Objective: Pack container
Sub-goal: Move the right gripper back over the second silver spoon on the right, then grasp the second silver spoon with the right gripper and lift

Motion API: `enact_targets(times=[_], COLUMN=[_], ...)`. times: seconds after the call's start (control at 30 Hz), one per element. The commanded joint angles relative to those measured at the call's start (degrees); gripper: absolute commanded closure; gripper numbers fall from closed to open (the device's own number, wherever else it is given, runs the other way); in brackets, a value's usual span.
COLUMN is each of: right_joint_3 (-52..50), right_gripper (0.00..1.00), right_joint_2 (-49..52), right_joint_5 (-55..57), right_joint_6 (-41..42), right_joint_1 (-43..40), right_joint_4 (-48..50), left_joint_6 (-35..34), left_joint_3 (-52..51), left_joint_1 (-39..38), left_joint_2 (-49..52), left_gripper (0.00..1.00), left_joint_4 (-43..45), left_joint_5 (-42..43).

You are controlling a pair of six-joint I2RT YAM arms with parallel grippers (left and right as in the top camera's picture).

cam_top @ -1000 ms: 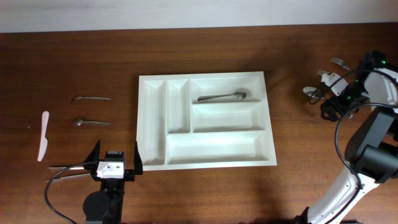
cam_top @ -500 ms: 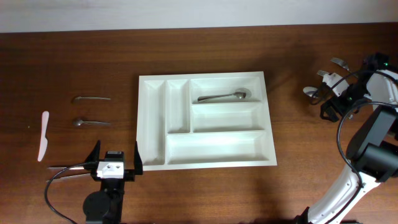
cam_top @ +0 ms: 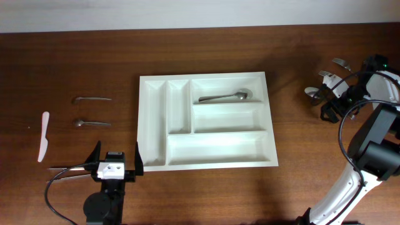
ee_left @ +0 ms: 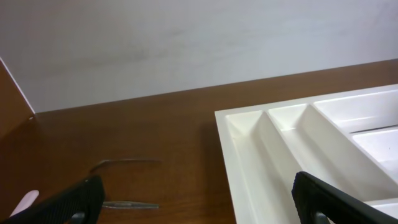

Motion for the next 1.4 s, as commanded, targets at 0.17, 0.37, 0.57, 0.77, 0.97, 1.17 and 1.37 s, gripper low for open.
enact_targets(times=[0.17, 0.37, 0.57, 0.77, 0.97, 1.17, 1.37], right_joint_3=[0.1, 0.1, 0.1, 0.1, 0.1, 0.1, 0.1], right_gripper=[0.01, 0.01, 0.01, 0.00, 0.03, 0.30, 0.40], right_joint_2=[3.0, 3.9, 4.0, 4.0, 4.0, 4.0, 4.0], right_joint_5=[-0.5, -0.5, -0.1, 5.3, 4.8, 4.0, 3.9], right_joint_6=[-0.8, -0.8, -0.8, -0.8, -0.8, -0.8, -0.1], right_joint_1=[0.0, 0.0, 0.0, 0.4, 1.4, 2.0, 2.0], right_joint_4=[0.6, 1.2, 2.2, 3.1, 3.0, 2.9, 2.9], left_joint_6=[0.7, 0.7, 0.7, 0.7, 0.7, 0.7, 0.7], left_joint_3=[-0.1, -0.1, -0.1, -0.1, -0.1, -0.1, -0.1], left_joint_1=[0.3, 0.3, 0.3, 0.3, 0.3, 0.3, 0.3], left_joint_2=[-0.1, -0.1, -0.1, -0.1, -0.1, -0.1, -0.1], left_gripper=[0.01, 0.01, 0.01, 0.01, 0.01, 0.01, 0.01], left_joint_4=[1.0, 1.0, 1.0, 1.0, 1.0, 1.0, 1.0], left_joint_5=[-0.7, -0.7, -0.7, -0.7, -0.7, -0.7, -0.7])
